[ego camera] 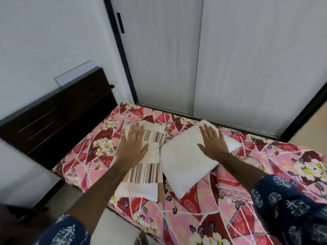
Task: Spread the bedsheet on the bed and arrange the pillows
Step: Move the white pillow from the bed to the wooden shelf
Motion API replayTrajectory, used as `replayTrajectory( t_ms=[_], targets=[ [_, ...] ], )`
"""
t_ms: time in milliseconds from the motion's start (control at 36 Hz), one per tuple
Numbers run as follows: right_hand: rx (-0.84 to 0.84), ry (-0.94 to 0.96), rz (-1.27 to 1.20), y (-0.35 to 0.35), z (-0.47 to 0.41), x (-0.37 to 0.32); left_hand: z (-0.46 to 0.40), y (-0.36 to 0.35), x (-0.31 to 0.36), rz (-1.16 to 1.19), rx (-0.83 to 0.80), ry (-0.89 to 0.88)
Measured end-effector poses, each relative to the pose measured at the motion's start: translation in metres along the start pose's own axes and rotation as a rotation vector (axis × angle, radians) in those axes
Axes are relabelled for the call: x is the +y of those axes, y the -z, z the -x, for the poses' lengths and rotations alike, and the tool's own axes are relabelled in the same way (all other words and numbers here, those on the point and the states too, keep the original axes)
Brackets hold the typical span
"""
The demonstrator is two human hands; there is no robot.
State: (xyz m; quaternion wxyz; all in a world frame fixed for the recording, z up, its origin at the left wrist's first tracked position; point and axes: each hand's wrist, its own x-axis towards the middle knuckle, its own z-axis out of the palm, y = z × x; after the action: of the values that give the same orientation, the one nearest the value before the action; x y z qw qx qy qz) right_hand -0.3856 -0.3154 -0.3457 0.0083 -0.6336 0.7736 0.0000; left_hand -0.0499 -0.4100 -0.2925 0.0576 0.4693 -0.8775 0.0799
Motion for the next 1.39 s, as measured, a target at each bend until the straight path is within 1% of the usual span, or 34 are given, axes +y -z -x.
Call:
replayTrajectory(
  t_ms=[167,278,444,556,667,806,917,1000,1028,1056,1083,1111,1139,1194,1250,1306,1389],
  targets=[
    [-0.058,-0.196,-0.036,-0.029,-0.008,-0.03,-0.057,-0.042,-0.033,0.136,-0.058,-0.159],
    [-0.099,-0.314,-0.072,-0.045,0.0,-0.057,-0.081,-0.065,-0.052,0.121,-0.073,-0.298],
    [-0.137,-0.449,-0.139,-0.067,0.009,-0.083,-0.124,-0.099,-0.055,0.22,-0.187,-0.44],
    [-0.141,-0.57,-0.245,-0.091,0.011,-0.083,-0.148,-0.129,-0.039,0.298,-0.308,-0.481],
    [-0.16,-0.683,-0.389,-0.119,0.013,-0.078,-0.161,-0.167,-0.02,0.374,-0.471,-0.458],
    [-0.181,-0.843,-0.609,-0.164,0.011,-0.062,-0.168,-0.216,-0.005,0.317,-0.609,-0.493],
    [-0.189,-0.954,-0.788,-0.207,0.003,-0.052,-0.177,-0.25,0.007,0.295,-0.675,-0.514],
    [-0.219,-0.955,-0.955,-0.241,-0.009,-0.049,-0.185,-0.277,0.018,0.275,-0.751,-0.501],
    [-0.191,-0.972,-1.026,-0.259,-0.012,-0.046,-0.186,-0.286,0.022,0.271,-0.78,-0.497],
    [-0.148,-1.021,-1.112,-0.307,-0.011,-0.039,-0.187,-0.294,0.025,0.268,-0.808,-0.497],
    [-0.102,-1.064,-1.202,-0.336,-0.012,-0.037,-0.188,-0.301,0.028,0.265,-0.831,-0.499],
    [-0.063,-1.109,-1.307,-0.349,-0.014,-0.038,-0.188,-0.308,0.031,0.262,-0.848,-0.502],
    [-0.021,-1.152,-1.388,-0.346,-0.02,-0.039,-0.188,-0.314,0.033,0.26,-0.862,-0.505],
    [0.137,-1.258,-1.508,-0.3,-0.04,-0.044,-0.186,-0.325,0.036,0.26,-0.883,-0.506],
    [0.22,-1.364,-1.657,-0.294,-0.056,-0.04,-0.184,-0.333,0.038,0.272,-0.912,-0.505],
    [0.255,-1.41,-1.765,-0.294,-0.063,-0.039,-0.182,-0.337,0.038,0.285,-0.938,-0.508],
    [0.219,-1.414,-1.785,-0.295,-0.068,-0.037,-0.18,-0.34,0.035,0.314,-0.961,-0.491]
  ],
)
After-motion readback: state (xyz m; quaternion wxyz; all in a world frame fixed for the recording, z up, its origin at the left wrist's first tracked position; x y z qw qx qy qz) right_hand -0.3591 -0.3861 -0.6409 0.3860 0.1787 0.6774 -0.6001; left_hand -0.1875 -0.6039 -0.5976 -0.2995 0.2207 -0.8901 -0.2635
